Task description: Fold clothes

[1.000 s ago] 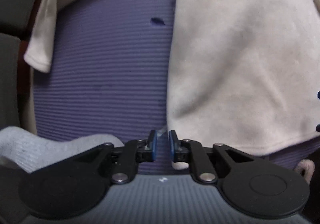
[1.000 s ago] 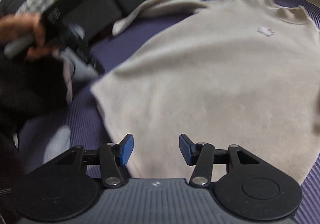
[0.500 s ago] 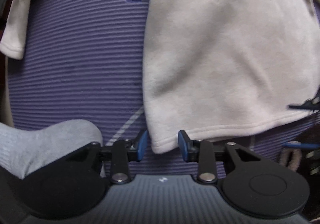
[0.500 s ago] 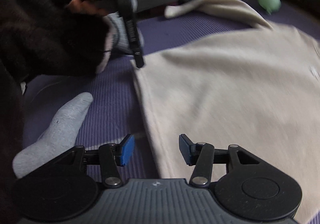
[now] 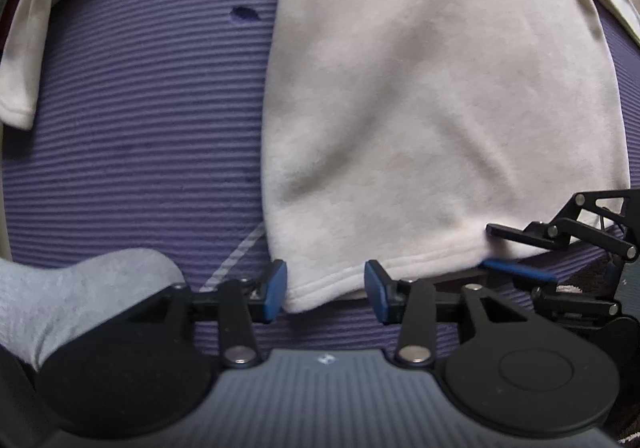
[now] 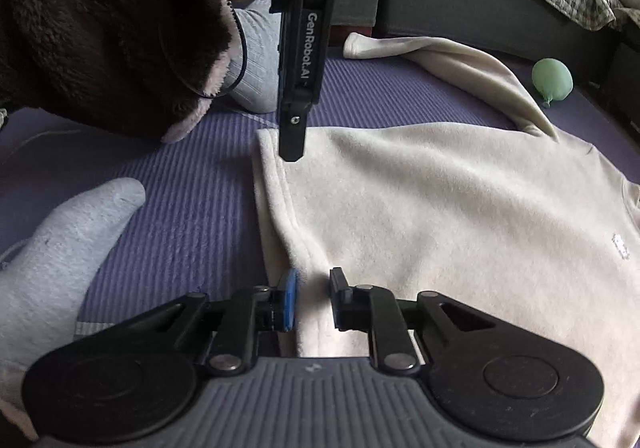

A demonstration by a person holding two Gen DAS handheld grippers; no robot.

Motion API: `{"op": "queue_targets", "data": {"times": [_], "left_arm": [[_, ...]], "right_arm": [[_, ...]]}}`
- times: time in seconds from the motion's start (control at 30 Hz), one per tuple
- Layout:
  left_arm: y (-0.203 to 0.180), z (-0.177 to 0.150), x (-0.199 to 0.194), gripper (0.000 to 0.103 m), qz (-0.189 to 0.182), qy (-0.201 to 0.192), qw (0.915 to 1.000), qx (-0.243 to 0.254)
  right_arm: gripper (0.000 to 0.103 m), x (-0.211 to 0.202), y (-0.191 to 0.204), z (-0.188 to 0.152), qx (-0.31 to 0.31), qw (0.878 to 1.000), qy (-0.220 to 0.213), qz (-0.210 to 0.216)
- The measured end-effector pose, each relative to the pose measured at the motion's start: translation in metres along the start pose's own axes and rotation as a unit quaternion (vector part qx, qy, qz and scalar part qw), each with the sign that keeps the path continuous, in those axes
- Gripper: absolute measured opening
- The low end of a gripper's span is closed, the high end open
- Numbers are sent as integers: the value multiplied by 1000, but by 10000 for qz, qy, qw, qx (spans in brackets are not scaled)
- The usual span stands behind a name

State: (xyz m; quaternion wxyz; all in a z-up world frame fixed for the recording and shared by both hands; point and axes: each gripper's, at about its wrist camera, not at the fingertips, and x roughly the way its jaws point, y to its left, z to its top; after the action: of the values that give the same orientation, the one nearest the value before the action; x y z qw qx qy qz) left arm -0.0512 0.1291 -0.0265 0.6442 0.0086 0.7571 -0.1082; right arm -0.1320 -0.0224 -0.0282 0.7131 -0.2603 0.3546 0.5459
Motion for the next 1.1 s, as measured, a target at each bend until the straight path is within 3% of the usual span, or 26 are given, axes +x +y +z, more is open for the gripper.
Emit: {"op": "queue_targets", "data": {"times": [0.2,0.37,0.43,0.57,0.7,0.77,0.87,1.0,1.1], "left_arm": [[-3,1,0,47,-11,-84,9999,-61],[-8,8,-1,47,59,-114,9999,-47],[-13,12,-3,48,86,-203,9998,-18],[-28,24,-19,48,-25,-708,9975,81],[-43,41,-33,48,-105,-1317,9909,251],[-48,56,-36,48,13,-1828,9822,426],[-59,65,-23,47,-34,-2191,9740,582],[-50,61,-21,47,-153,-2464,9650,884],[-40,64,-8,46,-31,-2328,9692,808]], "right_arm": [[6,-10,-5,4,-39,9994,112,337],[7,3,1,-1,-167,9966,649,478],[9,4,1,-1,-96,9966,666,466],[30,-12,-13,1,243,9978,454,424],[34,-36,-35,1,670,9972,95,320],[35,-55,-60,-5,1148,9931,-228,-38],[37,-71,-111,-25,2053,9708,-511,-1127],[39,-75,-150,-46,2506,9472,-593,-1913],[42,-71,-171,-59,2757,9311,-599,-2312]]}}
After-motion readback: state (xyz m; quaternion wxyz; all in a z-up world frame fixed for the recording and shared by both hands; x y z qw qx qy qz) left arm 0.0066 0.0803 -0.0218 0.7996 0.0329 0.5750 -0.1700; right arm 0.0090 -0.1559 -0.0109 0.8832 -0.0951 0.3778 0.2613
